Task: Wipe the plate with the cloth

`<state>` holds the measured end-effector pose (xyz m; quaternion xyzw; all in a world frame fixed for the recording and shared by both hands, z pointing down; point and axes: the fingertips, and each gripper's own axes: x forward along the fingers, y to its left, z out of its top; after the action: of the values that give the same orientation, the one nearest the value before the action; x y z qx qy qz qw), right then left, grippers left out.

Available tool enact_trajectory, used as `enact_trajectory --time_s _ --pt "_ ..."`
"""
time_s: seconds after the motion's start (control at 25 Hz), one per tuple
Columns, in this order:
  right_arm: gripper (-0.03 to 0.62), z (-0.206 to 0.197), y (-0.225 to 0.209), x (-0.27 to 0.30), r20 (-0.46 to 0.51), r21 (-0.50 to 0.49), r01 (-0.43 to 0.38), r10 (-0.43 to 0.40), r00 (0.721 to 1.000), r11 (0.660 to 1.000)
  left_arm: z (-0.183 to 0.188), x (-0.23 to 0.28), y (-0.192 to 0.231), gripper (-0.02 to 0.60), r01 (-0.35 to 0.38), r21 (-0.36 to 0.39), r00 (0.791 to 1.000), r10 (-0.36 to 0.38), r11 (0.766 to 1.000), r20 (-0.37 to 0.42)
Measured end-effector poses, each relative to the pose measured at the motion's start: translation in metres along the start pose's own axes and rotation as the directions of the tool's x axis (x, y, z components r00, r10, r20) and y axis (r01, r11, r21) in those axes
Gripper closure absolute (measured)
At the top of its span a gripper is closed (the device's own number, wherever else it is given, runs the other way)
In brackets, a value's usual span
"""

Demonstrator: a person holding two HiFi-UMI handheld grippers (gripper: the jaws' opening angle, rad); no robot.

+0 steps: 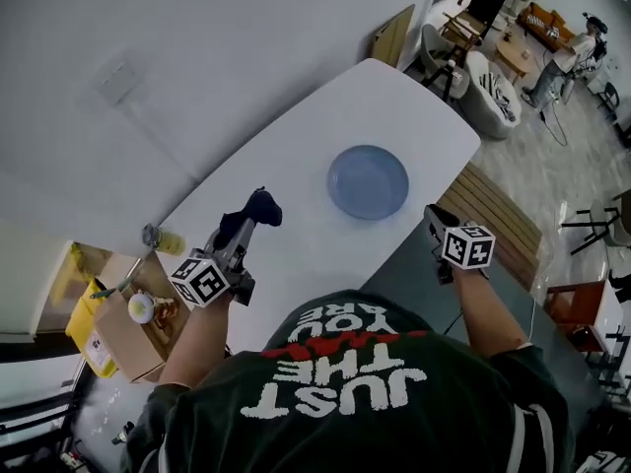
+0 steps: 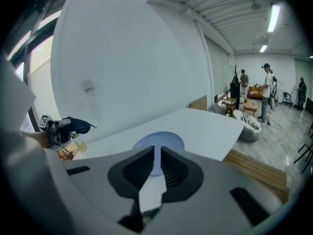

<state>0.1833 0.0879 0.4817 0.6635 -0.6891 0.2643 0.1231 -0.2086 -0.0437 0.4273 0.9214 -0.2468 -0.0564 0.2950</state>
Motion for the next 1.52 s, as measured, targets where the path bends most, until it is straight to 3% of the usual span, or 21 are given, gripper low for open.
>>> enact_trajectory --time_s 0.08,0.2,0.4,0.6,0.68,0.8,1.0,1.2,1.36,1.44,1.52 --pt "0.576 -0.007 -0.021 0.030 -0.060 0.018 0.001 0.000 0.998 1.000 -0.002 0.007 0.012 0.515 -0.038 -0.002 0.999 0.038 0.999 -0.008" --pt "0.495 -0.019 -0.057 0.079 -0.158 0.025 0.001 0.003 0.988 1.000 -0.003 0.016 0.023 0.515 -0.094 0.011 0.995 0.094 0.996 -0.018" --pt "0.442 -0.048 -0.101 0.151 -0.309 0.047 -0.038 0.050 0.950 0.998 -0.006 0.039 0.056 0.515 -0.206 -0.019 0.978 0.206 0.978 -0.016" --pt "0.444 -0.077 -0.098 0.200 -0.439 0.118 -0.105 0.146 0.886 0.987 -0.010 0.055 0.096 0.515 -0.326 -0.043 0.944 0.323 0.944 -0.067" --pt "0.530 -0.079 -0.097 0.211 -0.443 0.182 -0.091 0.164 0.881 0.979 -0.013 0.066 0.102 0.515 -0.329 -0.040 0.942 0.324 0.944 -0.090" --pt "0.566 -0.073 -0.094 0.225 -0.402 0.300 -0.066 0.189 0.896 0.952 -0.013 0.086 0.102 0.515 -0.292 -0.032 0.951 0.287 0.956 -0.118" --pt "0.577 -0.067 -0.090 0.234 -0.364 0.341 -0.041 0.172 0.915 0.939 -0.013 0.138 0.093 0.515 -0.187 0.012 0.960 0.186 0.982 -0.208" --pt "0.577 -0.071 -0.080 0.236 -0.364 0.356 -0.027 0.166 0.917 0.934 -0.039 0.214 0.057 0.515 -0.028 0.073 0.939 0.051 0.997 -0.340" --pt "0.577 -0.075 -0.071 0.237 -0.364 0.378 -0.023 0.172 0.915 0.926 -0.083 0.282 0.027 0.515 0.080 0.093 0.891 -0.029 0.992 -0.453" --pt "0.577 -0.074 -0.069 0.238 -0.361 0.389 -0.025 0.178 0.915 0.921 -0.118 0.313 0.004 0.515 0.156 0.090 0.843 -0.085 0.984 -0.531" --pt "0.577 -0.073 -0.066 0.240 -0.360 0.400 -0.028 0.186 0.914 0.916 -0.162 0.333 -0.018 0.515 0.231 0.073 0.772 -0.137 0.970 -0.621"
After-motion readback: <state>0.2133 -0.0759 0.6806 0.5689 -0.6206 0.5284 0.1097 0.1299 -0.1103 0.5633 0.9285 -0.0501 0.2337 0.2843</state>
